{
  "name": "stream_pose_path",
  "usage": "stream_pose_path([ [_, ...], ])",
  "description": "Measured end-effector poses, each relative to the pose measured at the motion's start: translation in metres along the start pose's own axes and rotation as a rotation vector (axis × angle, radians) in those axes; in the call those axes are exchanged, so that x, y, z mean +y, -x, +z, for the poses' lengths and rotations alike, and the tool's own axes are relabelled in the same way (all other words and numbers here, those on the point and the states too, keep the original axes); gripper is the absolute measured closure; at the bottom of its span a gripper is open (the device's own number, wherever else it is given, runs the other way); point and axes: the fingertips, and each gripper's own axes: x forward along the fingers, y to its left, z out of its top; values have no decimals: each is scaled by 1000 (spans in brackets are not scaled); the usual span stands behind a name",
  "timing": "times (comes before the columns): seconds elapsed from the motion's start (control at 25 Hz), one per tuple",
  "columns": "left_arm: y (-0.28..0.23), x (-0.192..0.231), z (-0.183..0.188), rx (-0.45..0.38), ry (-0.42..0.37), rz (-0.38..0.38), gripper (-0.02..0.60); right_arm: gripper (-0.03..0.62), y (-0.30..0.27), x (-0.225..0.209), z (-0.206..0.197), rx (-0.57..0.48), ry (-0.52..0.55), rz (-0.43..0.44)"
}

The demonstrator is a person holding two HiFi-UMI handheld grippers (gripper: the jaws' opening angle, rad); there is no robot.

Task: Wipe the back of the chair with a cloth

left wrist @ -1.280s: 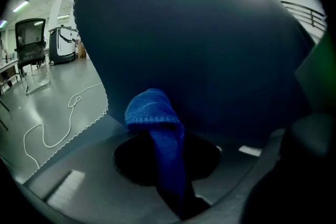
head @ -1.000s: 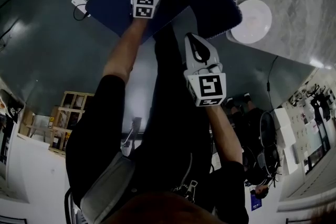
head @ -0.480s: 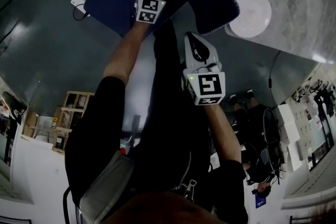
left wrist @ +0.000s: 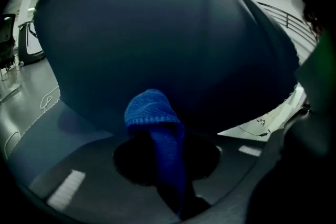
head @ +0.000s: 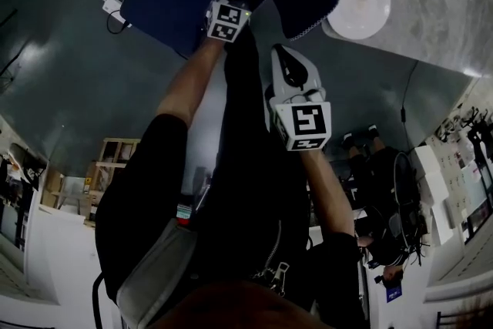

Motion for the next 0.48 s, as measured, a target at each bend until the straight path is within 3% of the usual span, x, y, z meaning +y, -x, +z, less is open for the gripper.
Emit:
stream_pose_path([
  [0.16, 2, -12, -1, 19, 0, -38, 502, 591, 9, 1, -1, -13, -15, -17],
  [0.48, 14, -56, -3, 64, -81, -159, 502, 591, 29, -3, -2, -39, -43, -43],
])
